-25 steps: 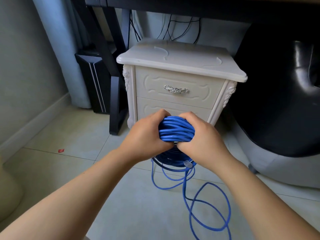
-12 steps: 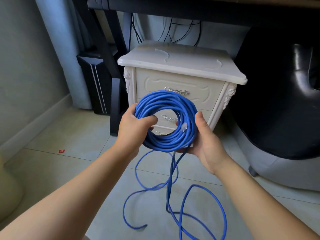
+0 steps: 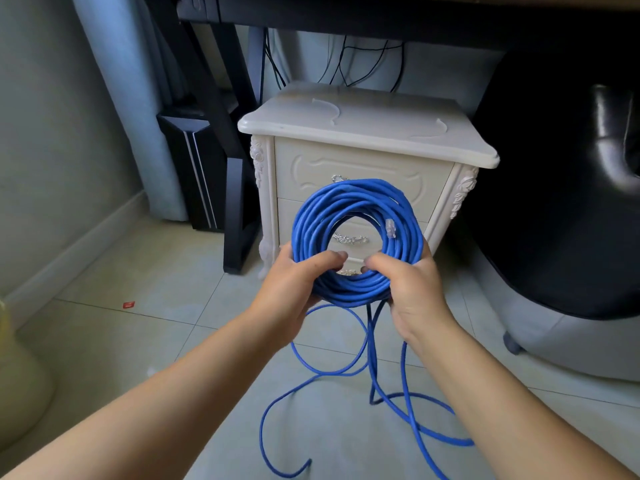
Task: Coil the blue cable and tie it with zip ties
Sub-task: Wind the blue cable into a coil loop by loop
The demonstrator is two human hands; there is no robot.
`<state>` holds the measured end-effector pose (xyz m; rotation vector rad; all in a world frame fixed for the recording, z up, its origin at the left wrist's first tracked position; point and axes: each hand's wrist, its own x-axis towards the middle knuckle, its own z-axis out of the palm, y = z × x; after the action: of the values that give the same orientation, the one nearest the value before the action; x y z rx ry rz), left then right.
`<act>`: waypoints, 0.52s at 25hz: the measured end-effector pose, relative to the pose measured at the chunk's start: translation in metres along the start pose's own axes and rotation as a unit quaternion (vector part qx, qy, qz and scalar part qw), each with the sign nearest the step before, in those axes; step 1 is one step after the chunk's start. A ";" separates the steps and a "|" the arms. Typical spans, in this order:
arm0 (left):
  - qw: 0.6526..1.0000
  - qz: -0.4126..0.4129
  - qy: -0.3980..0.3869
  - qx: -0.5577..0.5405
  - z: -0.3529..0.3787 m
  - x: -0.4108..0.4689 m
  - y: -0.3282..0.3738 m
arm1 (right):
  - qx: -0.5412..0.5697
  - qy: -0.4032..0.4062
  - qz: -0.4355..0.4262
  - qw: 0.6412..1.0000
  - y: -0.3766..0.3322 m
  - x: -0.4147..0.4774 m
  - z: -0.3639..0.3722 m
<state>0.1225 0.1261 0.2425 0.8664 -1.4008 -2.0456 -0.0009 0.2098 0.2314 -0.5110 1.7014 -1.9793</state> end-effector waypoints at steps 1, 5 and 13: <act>0.999 -0.001 -0.025 0.049 -0.004 0.002 0.004 | -0.004 0.005 -0.015 1.000 -0.004 0.003 -0.003; 0.972 0.097 -0.087 0.194 -0.016 0.007 0.013 | -0.176 -0.007 -0.112 0.978 -0.018 0.004 -0.016; 0.824 0.259 -0.083 0.497 -0.007 0.001 0.004 | -0.513 -0.147 -0.270 0.801 -0.020 -0.017 -0.011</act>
<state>0.1276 0.1197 0.2443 0.5382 -2.5198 -0.9067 0.0048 0.2310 0.2498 -1.7238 2.4744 -0.9383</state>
